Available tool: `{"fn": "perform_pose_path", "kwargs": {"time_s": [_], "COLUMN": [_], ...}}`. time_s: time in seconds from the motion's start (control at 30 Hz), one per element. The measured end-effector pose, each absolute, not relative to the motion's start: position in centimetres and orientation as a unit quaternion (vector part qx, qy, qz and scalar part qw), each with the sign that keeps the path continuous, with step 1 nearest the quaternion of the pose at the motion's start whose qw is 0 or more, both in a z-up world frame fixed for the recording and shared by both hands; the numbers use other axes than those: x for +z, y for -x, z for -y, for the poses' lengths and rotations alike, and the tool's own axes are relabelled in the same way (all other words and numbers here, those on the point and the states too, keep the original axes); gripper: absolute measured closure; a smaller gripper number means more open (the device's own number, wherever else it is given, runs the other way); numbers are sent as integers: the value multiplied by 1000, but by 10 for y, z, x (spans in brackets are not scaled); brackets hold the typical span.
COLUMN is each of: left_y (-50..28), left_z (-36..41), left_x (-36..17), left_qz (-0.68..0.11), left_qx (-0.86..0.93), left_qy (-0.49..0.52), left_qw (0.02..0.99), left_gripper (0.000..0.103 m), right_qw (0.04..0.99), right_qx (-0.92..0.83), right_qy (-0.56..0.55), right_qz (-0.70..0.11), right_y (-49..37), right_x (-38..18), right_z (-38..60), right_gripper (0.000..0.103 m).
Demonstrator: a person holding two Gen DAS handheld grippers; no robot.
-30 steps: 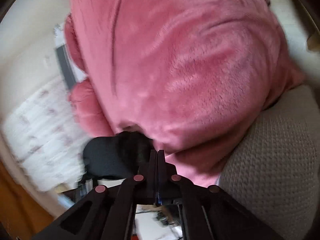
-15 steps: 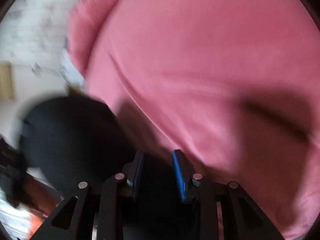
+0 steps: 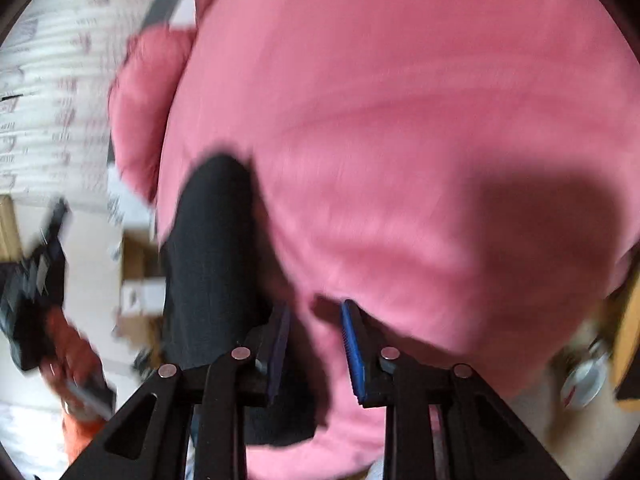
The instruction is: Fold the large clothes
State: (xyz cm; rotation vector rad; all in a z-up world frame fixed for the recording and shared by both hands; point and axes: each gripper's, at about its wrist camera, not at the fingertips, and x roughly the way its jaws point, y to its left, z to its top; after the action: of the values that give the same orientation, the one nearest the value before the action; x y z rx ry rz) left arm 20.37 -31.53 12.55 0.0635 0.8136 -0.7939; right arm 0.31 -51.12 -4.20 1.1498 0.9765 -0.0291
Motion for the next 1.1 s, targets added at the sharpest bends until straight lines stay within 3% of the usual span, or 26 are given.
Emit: {"fn": "perform_pose_path", "kwargs": {"time_s": [0.03, 0.1, 0.17, 0.2, 0.3, 0.33, 0.37, 0.4, 0.43, 0.57, 0.67, 0.7, 0.77, 0.83, 0.97, 1.1], "left_y": [-199, -188, -176, -168, -149, -144, -139, -136, -134, -142, -147, -147, -144, -145, -138, -123], "left_z": [299, 271, 241, 224, 191, 185, 178, 173, 170, 181, 190, 190, 190, 189, 180, 170], "left_x": [116, 99, 78, 65, 31, 23, 15, 9, 7, 3, -5, -6, -4, -5, -7, -1], "left_qz": [-393, -404, -424, -438, -479, -489, -499, -505, -506, -514, -523, -525, -521, -518, -506, -498], "left_qx": [-362, -339, -312, -293, -255, -247, -243, -243, -244, -264, -256, -255, -260, -267, -274, -277], "left_qy": [-24, -12, 0, 6, 13, 13, 16, 27, 37, 49, 38, 39, 38, 34, 34, 32], "left_qw": [845, 850, 850, 850, 840, 836, 831, 828, 827, 815, 812, 811, 812, 812, 817, 821], "left_gripper": [49, 48, 48, 48, 48, 48, 48, 48, 48, 34, 32, 32, 31, 31, 31, 31], "right_qw": [742, 760, 746, 737, 711, 701, 691, 690, 698, 784, 817, 825, 831, 836, 860, 890], "right_qx": [-20, 2, 52, 68, 86, 92, 102, 119, 120, 125, 93, 78, 52, 14, -111, -58], "right_qy": [-518, -520, -547, -554, -556, -555, -552, -540, -522, -422, -339, -292, -233, -245, -279, -275], "right_qz": [-425, -390, -377, -380, -421, -438, -456, -468, -475, -438, -456, -478, -503, -491, -412, -360], "right_y": [-2, -7, -22, -24, -42, -43, -47, -57, -63, -92, -127, -141, -149, -139, -88, -36], "right_x": [-35, -24, -24, -28, -49, -57, -63, -61, -55, 18, 34, 26, 6, -3, 21, 47], "right_z": [517, 523, 522, 519, 495, 489, 481, 472, 469, 488, 494, 489, 484, 489, 504, 471], "right_gripper": [63, 52, 35, 31, 31, 35, 47, 79, 85, 90, 89, 86, 69, 41, 40, 40]}}
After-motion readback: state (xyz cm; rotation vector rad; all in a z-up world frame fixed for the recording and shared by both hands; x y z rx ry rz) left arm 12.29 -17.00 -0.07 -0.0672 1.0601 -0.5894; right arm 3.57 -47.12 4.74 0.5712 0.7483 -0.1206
